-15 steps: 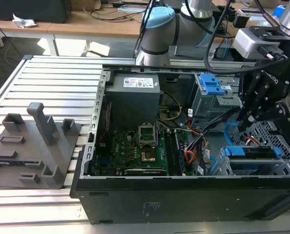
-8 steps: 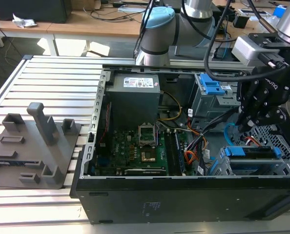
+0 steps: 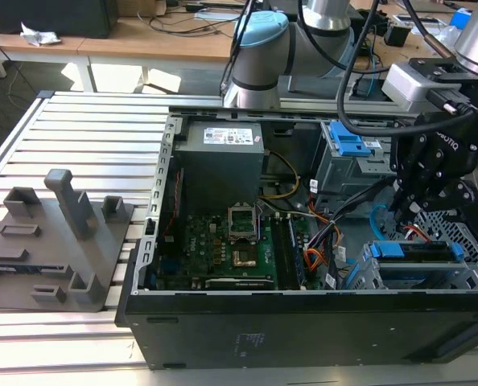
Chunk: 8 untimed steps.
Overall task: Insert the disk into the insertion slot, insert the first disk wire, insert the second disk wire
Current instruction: 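Insert the second disk wire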
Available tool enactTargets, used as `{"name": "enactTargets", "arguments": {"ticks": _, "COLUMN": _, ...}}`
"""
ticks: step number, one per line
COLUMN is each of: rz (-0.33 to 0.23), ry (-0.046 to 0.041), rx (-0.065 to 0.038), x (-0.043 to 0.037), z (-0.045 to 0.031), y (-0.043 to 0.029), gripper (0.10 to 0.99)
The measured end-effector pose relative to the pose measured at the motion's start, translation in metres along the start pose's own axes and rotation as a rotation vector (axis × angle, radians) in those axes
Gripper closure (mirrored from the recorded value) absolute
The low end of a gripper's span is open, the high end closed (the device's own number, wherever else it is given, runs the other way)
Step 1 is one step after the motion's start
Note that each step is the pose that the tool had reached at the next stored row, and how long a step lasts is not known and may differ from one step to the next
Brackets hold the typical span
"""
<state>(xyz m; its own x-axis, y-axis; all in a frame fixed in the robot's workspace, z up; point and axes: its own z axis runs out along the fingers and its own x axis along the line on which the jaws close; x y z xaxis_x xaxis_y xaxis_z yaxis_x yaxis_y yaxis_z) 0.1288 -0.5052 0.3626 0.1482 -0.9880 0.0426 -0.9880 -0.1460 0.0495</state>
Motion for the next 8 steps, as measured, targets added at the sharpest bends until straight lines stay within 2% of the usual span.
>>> {"name": "enactTargets", "arguments": {"ticks": 1, "rz": 0.000, "ry": 0.0006, "rx": 0.000, "x": 0.0000, "z": 0.0000, "y": 0.0000, "gripper": 0.859}}
{"name": "enactTargets", "arguments": {"ticks": 2, "rz": 0.000, "ry": 0.0011, "rx": 0.000, "x": 0.0000, "z": 0.0000, "y": 0.0000, "gripper": 0.922}}
{"name": "enactTargets", "arguments": {"ticks": 8, "rz": 0.000, "ry": 0.0041, "rx": -0.001, "x": 0.0005, "z": 0.0000, "y": 0.0001, "gripper": 0.925}}
